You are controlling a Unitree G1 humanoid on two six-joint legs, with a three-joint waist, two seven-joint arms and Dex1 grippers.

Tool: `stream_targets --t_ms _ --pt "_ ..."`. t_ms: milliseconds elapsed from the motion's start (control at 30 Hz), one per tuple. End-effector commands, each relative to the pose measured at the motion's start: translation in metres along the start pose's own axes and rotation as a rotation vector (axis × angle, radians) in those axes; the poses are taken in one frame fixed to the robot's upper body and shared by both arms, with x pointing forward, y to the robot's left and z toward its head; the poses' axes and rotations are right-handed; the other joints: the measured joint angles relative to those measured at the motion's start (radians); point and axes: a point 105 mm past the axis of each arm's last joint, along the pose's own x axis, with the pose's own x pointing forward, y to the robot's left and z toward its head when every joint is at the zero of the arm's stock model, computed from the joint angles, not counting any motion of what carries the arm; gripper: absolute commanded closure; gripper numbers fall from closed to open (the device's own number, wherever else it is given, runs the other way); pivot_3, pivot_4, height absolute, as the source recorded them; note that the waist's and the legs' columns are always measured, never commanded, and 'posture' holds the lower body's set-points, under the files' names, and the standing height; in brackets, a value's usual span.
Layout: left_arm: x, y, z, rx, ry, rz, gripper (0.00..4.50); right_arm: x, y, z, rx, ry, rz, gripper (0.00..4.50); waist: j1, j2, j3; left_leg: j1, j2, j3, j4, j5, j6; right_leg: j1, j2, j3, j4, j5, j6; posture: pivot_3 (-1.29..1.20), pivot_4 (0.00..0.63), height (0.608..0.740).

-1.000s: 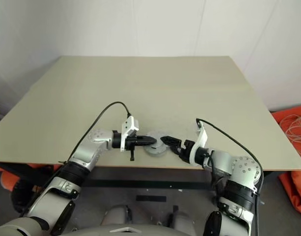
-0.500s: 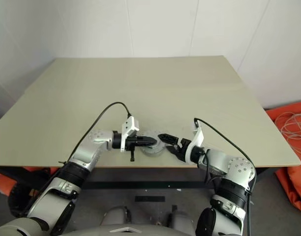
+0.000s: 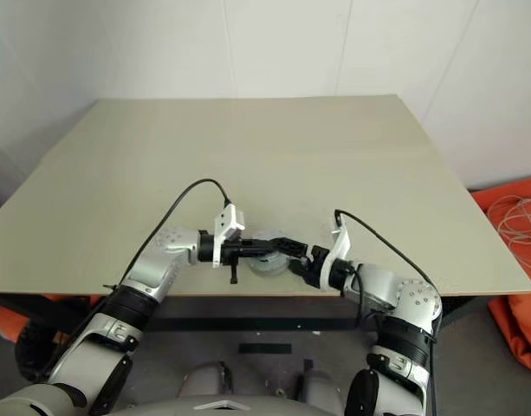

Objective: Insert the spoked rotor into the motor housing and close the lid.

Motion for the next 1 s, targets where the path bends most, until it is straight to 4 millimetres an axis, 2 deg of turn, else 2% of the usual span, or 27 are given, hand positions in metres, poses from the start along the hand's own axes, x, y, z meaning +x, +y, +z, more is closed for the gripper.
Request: stream_targets --t_ms 33,233,367,700,1000 --pt "0.000 0.000 0.002 0.013 -0.001 -0.001 4.50 0.011 0.022 -0.001 -0.015 0.018 0.088 0.59 0.001 0.001 0.000 0.000 0.000 0.000 0.000 0.000 0.000 0.000 0.000 0.000 0.000 0.000 0.000 0.00 0.000 0.740" --pt "0.000 0.000 0.002 0.013 -0.003 -0.003 4.50 0.009 0.022 -0.002 -0.015 0.014 0.091 2.55 0.004 0.001 0.000 -0.002 -0.001 0.000 0.000 0.000 0.000 0.000 0.000 0.000 0.000 0.001 0.002 0.00 0.000 0.740" --pt "0.000 0.000 0.002 0.013 -0.005 -0.004 4.50 0.007 0.022 -0.003 -0.014 0.014 0.085 3.42 0.003 0.001 0.000 -0.003 -0.001 -0.001 0.000 0.000 0.000 -0.001 0.000 0.000 0.000 0.002 0.004 0.00 0.000 0.740" --pt "0.000 0.000 0.002 0.014 -0.006 0.001 4.50 0.003 0.023 -0.006 -0.007 0.019 0.085 3.42 0.005 0.001 0.000 -0.004 -0.001 -0.002 0.001 0.000 0.001 -0.001 0.000 -0.001 0.000 0.003 0.004 0.00 0.000 0.740" --pt "-0.002 0.000 0.001 0.010 -0.005 0.008 4.50 -0.006 0.021 -0.017 -0.009 0.065 0.084 3.42 0.007 0.001 0.000 -0.005 -0.002 -0.002 0.001 -0.001 0.002 -0.001 0.000 -0.001 -0.001 0.003 0.005 0.00 0.000 0.740"
